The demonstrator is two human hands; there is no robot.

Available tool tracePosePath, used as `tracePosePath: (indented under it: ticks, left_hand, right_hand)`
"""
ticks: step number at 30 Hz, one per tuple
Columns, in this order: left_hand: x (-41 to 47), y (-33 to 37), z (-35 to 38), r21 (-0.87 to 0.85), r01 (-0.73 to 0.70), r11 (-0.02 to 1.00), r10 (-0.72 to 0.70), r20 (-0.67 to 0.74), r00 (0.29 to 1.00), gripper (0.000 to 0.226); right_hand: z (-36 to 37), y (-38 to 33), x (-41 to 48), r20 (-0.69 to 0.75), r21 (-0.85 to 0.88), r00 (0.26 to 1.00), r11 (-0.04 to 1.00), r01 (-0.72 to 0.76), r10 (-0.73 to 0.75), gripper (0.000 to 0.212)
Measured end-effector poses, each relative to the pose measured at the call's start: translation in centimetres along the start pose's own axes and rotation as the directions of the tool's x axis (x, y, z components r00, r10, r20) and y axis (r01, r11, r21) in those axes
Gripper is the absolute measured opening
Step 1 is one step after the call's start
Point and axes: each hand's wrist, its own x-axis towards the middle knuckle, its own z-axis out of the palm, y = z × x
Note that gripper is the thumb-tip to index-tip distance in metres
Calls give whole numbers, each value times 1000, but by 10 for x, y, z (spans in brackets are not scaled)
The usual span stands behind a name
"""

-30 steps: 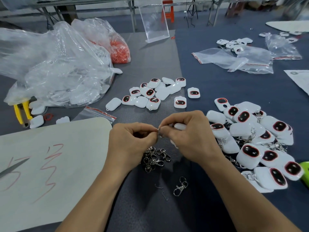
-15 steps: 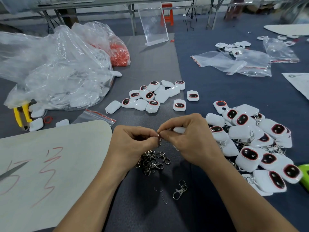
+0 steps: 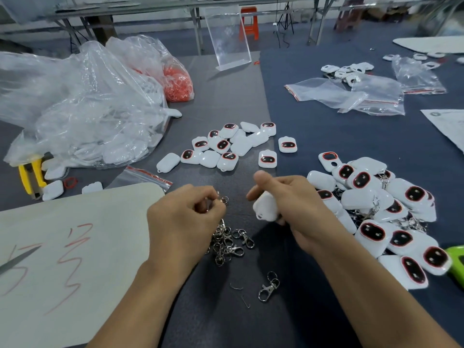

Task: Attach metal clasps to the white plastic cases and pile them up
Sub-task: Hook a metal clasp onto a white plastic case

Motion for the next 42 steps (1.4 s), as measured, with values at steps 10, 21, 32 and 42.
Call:
tracePosePath:
  ticks: [10,21,32,42]
  left_hand:
    - [-7,8,18,40,-219,975,189,368,910,6]
    - [-4,-2,18,-143,-33,989,84,373,924,8]
    - [-2,-7,21,-159,3,987,60,390,919,11]
    - [-1,-7,19,-178,12,984,63,409,910,14]
  right_hand:
    - [-5,11,6,57,-185,987,970,157,-148,35]
    - [-7,9,9,89,-353,981,916,193,-173,29]
    - [-3,11,7,13,-264,984,949,174,-177,32]
    - [2,5,1,13,-471,966,851,233,-257,23]
